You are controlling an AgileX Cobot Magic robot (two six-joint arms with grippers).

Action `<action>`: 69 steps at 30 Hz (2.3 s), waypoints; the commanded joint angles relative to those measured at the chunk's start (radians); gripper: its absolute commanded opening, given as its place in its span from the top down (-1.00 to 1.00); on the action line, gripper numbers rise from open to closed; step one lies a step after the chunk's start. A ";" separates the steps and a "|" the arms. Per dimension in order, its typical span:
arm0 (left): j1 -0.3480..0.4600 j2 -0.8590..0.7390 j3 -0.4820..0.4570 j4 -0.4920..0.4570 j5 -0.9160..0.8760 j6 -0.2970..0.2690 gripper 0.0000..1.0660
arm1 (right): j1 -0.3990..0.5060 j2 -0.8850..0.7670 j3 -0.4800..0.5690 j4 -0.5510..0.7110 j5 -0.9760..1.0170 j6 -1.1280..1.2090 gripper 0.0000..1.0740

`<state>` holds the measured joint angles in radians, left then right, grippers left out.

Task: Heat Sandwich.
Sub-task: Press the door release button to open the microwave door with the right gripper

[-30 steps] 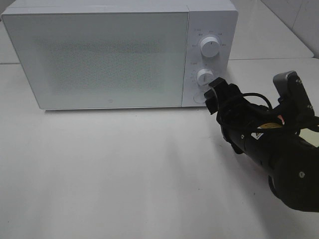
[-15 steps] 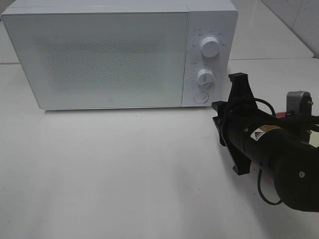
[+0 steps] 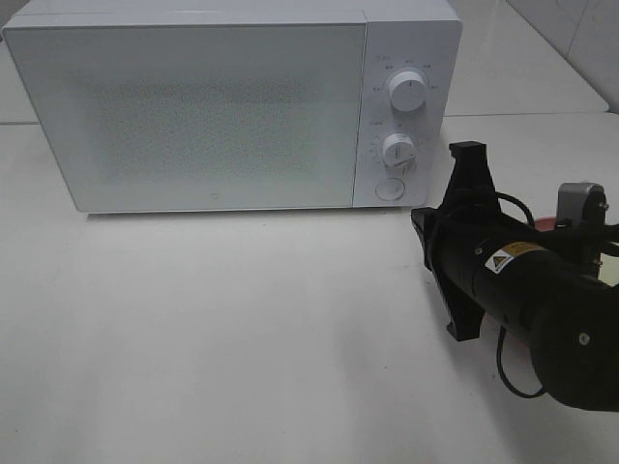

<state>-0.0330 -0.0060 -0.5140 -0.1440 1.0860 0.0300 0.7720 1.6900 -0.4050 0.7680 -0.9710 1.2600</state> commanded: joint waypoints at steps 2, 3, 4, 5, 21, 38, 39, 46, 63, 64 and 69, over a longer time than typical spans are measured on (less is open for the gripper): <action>0.005 -0.020 0.000 -0.005 -0.014 0.002 -0.83 | -0.001 0.027 -0.022 -0.009 -0.004 0.009 1.00; 0.005 -0.016 0.000 -0.006 -0.014 0.002 -0.83 | -0.001 0.035 -0.028 -0.016 -0.004 0.020 1.00; 0.005 -0.016 0.000 -0.006 -0.014 0.002 -0.83 | -0.001 0.054 -0.043 -0.037 -0.007 0.051 1.00; 0.005 -0.016 0.000 -0.006 -0.014 0.002 -0.83 | -0.001 0.061 -0.052 -0.039 -0.012 0.057 1.00; 0.005 -0.016 0.000 -0.006 -0.014 0.002 -0.83 | -0.111 0.206 -0.184 -0.185 0.001 0.125 0.99; 0.005 -0.015 0.000 -0.006 -0.014 0.002 -0.83 | -0.234 0.353 -0.357 -0.243 0.076 0.126 1.00; 0.005 -0.015 0.000 -0.006 -0.014 0.002 -0.83 | -0.234 0.361 -0.365 -0.244 0.077 0.126 1.00; 0.005 -0.015 0.000 -0.006 -0.014 0.002 -0.83 | -0.248 0.409 -0.418 -0.243 0.079 0.124 1.00; 0.005 -0.015 0.000 -0.006 -0.014 0.002 -0.83 | -0.281 0.451 -0.463 -0.239 0.058 0.134 1.00; 0.005 -0.015 0.000 -0.006 -0.014 0.002 -0.83 | -0.281 0.454 -0.463 -0.236 0.037 0.134 1.00; 0.005 -0.015 0.000 -0.006 -0.014 0.002 -0.83 | -0.281 0.454 -0.463 -0.227 -0.032 0.134 1.00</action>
<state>-0.0330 -0.0060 -0.5140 -0.1440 1.0860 0.0300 0.4950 2.1460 -0.8540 0.5310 -0.9000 1.3930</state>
